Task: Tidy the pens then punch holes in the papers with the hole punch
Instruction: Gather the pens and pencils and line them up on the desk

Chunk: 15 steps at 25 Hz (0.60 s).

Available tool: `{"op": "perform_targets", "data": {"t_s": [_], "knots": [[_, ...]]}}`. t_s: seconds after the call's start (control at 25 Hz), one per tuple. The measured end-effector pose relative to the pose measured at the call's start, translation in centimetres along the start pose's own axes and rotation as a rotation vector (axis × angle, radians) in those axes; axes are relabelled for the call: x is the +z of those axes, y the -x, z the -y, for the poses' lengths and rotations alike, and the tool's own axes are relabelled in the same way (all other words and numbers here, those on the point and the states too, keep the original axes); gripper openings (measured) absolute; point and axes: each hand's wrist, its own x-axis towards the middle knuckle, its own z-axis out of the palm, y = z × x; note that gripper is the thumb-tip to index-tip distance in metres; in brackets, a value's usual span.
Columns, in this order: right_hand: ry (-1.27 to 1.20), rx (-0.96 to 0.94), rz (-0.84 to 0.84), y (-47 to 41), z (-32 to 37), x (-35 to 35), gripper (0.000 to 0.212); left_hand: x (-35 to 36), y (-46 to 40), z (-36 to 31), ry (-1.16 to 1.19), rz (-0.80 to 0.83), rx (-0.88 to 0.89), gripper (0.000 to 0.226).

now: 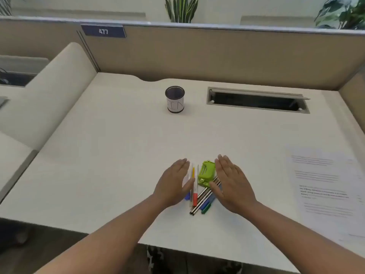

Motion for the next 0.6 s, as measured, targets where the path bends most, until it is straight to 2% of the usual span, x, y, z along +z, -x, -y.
{"op": "perform_targets", "data": {"t_s": [0.16,0.28,0.44,0.6], "knots": [[-0.141,0.061,0.098,2.2,0.4,2.8,0.075,1.9,1.6,-0.2,0.184,0.044,-0.166,0.061],[-0.212,0.136,0.035,3.8,1.0,4.2,0.069,2.9,2.3,-0.5,0.304,-0.02,-0.265,0.055],[-0.473,0.351,0.03,4.8,1.9,4.5,0.06,3.4,2.8,-1.1,0.469,-0.112,-0.426,0.034],[-0.668,0.588,0.065,3.6,2.1,3.4,0.035,3.1,2.7,-1.7,0.465,-0.024,-0.484,0.042]]}}
